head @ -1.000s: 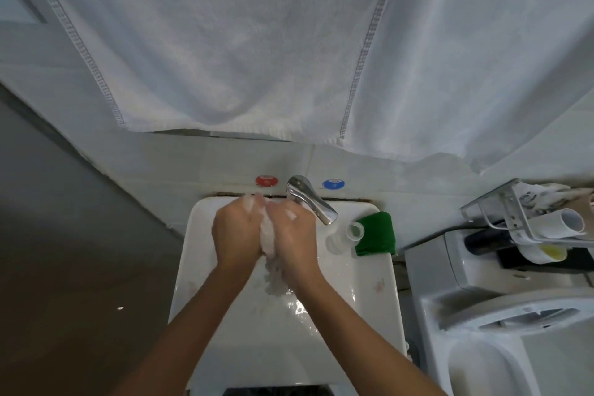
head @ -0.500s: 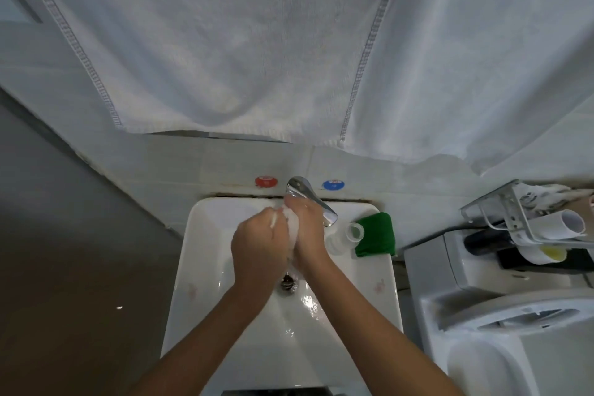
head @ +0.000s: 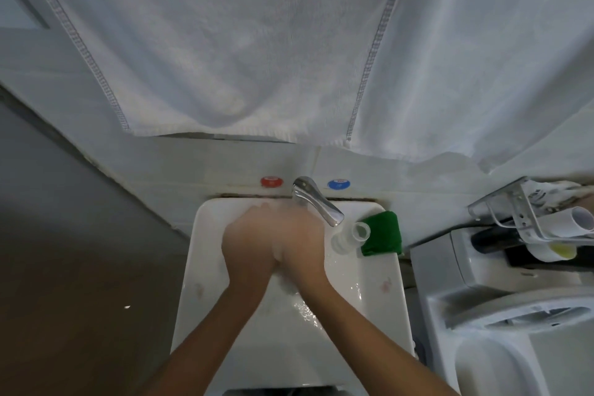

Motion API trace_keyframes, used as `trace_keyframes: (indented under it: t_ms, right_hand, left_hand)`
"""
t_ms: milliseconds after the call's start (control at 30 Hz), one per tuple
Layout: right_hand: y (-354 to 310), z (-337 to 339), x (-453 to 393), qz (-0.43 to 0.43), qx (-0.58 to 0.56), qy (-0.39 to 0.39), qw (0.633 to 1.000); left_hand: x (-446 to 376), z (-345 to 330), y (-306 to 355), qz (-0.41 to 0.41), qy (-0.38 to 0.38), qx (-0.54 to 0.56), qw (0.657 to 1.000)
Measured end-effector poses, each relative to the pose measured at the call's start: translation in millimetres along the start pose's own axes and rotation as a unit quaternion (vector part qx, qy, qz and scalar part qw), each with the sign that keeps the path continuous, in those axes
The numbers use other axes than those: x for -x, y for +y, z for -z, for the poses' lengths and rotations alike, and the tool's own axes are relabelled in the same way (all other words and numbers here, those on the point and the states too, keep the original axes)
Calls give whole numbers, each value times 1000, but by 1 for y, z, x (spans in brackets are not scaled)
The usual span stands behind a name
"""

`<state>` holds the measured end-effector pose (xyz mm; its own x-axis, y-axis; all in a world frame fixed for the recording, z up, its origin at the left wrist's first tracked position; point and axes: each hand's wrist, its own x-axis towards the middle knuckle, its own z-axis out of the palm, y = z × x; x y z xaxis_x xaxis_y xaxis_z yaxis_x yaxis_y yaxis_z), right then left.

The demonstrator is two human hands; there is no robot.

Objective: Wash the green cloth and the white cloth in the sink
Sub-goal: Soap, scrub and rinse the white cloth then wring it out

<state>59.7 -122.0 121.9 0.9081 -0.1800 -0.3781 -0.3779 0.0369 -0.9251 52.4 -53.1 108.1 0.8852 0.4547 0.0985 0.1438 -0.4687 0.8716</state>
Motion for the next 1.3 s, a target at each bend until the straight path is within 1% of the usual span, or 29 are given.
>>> trace_keyframes:
  t_ms: [67, 133, 233, 300, 333, 433, 500, 600, 633, 700, 833, 933, 1000, 1067, 1133, 1200, 1300]
  right_hand:
    - [-8, 1, -14, -7, -36, 10, 999]
    - [-10, -3, -10, -17, -57, 14, 998]
    - [6, -8, 11, 4, -31, 0, 1000]
    - [4, -4, 6, 4, -21, -1, 1000]
    - [1, -3, -4, -6, -30, 7, 999]
    - [-4, -6, -18, -52, -116, 13, 992]
    - [-1, -6, -8, -19, -62, 12, 998]
    - [6, 7, 11, 48, 60, -66, 995]
    - [6, 13, 14, 74, 78, -95, 990]
    - [5, 21, 13, 95, 103, -133, 981]
    - [1, 28, 8, 61, 146, -202, 967]
    - [4, 42, 5, 59, 243, -245, 937]
    - [6, 50, 2, 75, 317, -254, 911]
    - [6, 57, 0, 88, 363, -237, 897]
    - [7, 63, -1, 95, 365, -226, 898]
    - [10, 70, 0, 106, 344, -227, 905]
    - [14, 80, 1, 96, 241, -242, 935]
  left_hand:
    - [15, -1, 8, -36, 2, 0, 999]
    - [7, -1, 6, -17, 4, 23, 1000]
    - [-17, 2, -6, 18, 4, 36, 999]
    - [-4, -1, -3, 20, 24, 33, 999]
    - [8, -2, 4, 13, 30, 42, 999]
    - [25, -3, 14, -13, 24, 56, 998]
    - [11, 3, 8, -26, 15, 47, 998]
    - [-20, 16, -4, -13, 36, 27, 999]
    - [-27, 21, -6, -7, 43, 32, 999]
    - [-34, 28, -5, 5, 46, 59, 997]
    - [-40, 39, -11, 20, 39, 97, 994]
    - [-44, 46, -20, 16, 27, 95, 995]
    - [-42, 50, -25, 16, 21, 91, 995]
    - [-38, 54, -25, 27, 14, 92, 995]
    - [-34, 56, -23, 43, 7, 96, 994]
    - [-30, 58, -19, 51, 1, 100, 994]
    - [-27, 62, -17, 63, -17, 105, 992]
